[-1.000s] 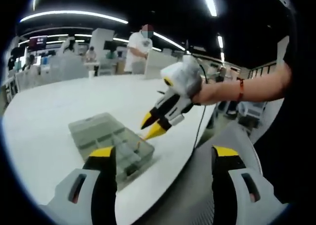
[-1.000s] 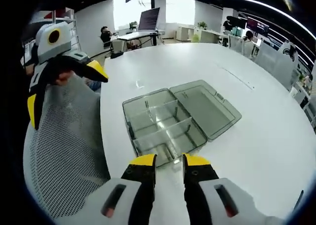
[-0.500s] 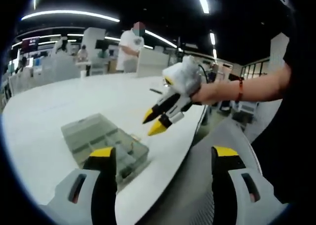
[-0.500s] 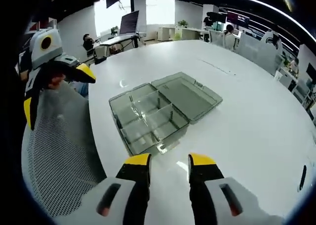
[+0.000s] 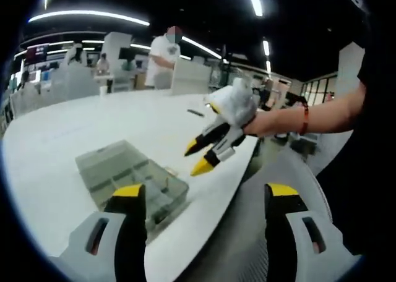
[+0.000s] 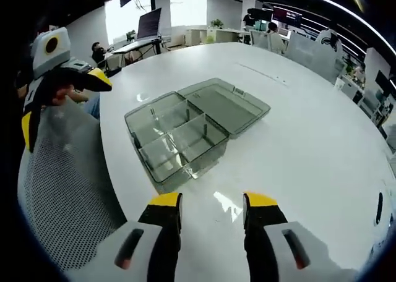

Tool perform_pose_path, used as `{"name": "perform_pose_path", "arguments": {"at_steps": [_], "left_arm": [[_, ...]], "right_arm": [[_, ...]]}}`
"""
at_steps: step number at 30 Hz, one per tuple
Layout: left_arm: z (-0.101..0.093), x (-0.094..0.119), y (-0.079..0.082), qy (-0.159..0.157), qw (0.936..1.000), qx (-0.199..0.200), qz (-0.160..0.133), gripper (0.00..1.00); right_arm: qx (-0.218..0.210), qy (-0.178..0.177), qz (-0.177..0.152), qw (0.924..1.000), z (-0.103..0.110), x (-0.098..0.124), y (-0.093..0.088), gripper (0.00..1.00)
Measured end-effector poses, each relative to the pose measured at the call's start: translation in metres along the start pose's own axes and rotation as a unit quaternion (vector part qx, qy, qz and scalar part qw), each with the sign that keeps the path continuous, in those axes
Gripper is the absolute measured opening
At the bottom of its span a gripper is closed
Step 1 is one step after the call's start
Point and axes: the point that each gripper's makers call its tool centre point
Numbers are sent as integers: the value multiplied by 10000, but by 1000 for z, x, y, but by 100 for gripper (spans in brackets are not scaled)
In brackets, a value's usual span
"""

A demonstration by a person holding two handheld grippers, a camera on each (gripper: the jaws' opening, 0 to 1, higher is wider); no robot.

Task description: Insert the divider into the dual guide fixture by aligning both edges with the guide slots and pushing it downward to the bottom, including one-sided entry, uneven engagement, binding, and posture correction.

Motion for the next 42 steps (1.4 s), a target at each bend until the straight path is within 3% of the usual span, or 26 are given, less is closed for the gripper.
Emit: {"name": "perform_pose_path", "arguments": {"at_steps": [23,42], "left_arm": [[17,1,-11,52,9998,156,128,77],[25,0,-13,180,9993,218,235,77]], "right_arm": [[-481,-377,316,9976,-12,-23,-18,42],[-728,-802,444,9931,-22,-37,-20,41]]}}
Point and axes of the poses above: the point that each gripper's makers call its tool centre point, and the gripper's own axes: x roughly backward along the fingers, z roughly to its left, y roughly out of its top, and after that the axes turned 4 degrees about -x, right-handed
